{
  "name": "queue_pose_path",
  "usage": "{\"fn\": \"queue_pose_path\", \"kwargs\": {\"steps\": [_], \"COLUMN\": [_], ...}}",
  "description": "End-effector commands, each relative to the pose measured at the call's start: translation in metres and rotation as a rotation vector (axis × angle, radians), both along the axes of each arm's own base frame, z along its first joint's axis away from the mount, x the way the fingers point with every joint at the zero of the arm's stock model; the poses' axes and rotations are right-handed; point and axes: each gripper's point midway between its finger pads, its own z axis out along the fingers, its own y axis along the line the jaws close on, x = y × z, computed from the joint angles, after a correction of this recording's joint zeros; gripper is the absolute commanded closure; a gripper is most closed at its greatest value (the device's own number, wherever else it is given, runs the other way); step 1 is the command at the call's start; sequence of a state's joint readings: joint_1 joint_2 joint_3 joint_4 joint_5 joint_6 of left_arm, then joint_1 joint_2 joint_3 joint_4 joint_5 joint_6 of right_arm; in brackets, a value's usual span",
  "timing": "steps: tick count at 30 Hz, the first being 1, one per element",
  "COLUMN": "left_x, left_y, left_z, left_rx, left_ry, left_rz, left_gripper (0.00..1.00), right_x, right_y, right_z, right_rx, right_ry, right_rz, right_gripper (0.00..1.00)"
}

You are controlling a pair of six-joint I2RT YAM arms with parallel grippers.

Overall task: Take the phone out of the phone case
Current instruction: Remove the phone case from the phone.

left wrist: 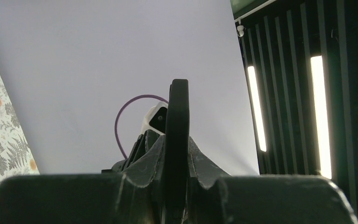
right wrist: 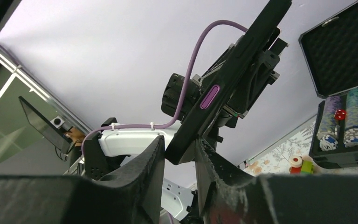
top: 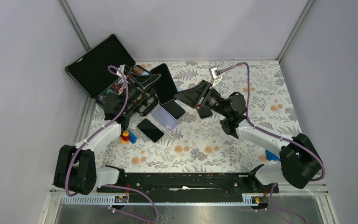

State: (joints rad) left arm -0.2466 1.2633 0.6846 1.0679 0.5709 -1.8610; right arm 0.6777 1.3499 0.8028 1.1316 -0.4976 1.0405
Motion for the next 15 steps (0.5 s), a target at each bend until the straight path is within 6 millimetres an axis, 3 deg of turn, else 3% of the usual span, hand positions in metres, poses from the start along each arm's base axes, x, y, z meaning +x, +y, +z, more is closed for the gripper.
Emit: {"fn": "queue_pose_path", "kwargs": {"steps": [1, 15], "left_x": [-0.021, -0.029], "left_y": [0.009, 0.018], "left_z": [0.036, 0.046], "left_rx": [-0.091, -0.262], "left_ry": [-0.095, -0.030], "left_rz": [-0.038, -0.165], "left_gripper": [1.00, 1.00], "right_x": [-0.005, 0.001], "right_y": [-0.010, -0.010], "right_z": [0.011, -0.008], "right_rx": [0.092, 0.080], "right_ry": [-0.074, -0.094], "right_rz": [0.049, 0.070], "right_gripper": [0.69, 0.81]}}
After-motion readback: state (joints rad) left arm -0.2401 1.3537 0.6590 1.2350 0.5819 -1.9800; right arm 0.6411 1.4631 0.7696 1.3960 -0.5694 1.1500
